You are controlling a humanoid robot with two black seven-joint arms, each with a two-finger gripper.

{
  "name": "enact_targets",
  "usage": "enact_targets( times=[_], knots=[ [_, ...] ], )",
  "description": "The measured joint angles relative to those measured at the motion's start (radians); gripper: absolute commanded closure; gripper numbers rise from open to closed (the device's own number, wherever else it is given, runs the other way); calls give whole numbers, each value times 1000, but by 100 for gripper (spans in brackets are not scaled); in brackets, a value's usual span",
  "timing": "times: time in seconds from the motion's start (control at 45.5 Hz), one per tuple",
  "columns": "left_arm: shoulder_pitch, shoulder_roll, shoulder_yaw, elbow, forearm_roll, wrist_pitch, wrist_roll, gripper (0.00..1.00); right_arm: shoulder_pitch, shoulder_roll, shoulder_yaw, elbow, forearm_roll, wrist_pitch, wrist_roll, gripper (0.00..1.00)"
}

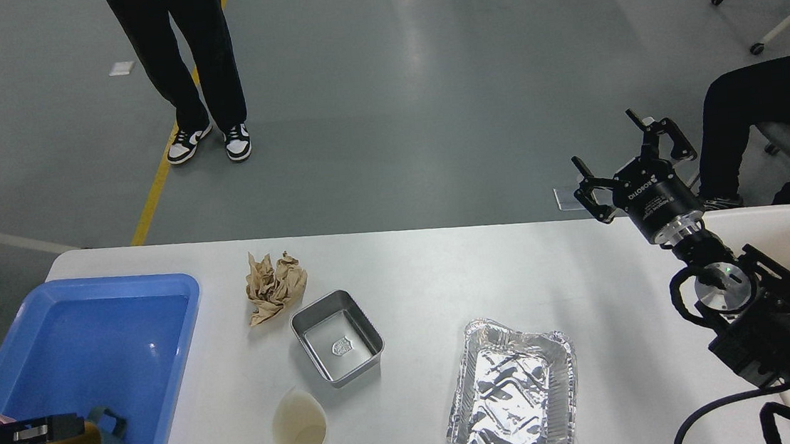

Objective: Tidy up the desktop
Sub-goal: 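Carry the teal mug over the blue tray and set it down, then release the mug and raise the left gripper away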

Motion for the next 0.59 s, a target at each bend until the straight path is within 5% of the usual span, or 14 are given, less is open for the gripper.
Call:
enact_targets(
  times=[0.242, 0.44, 0.594],
  knots=[
    [-206, 119, -170, -11, -210, -309, 8, 4, 2, 0, 0, 8, 0, -1, 0, 0],
    [-341, 111, -258, -11, -353, -339, 115, 4, 2, 3, 0, 15, -1, -4, 0, 0],
    [-353, 66, -258, -10, -375, -339, 146, 4, 2, 1, 0, 25, -1, -6, 0, 0]
  ],
)
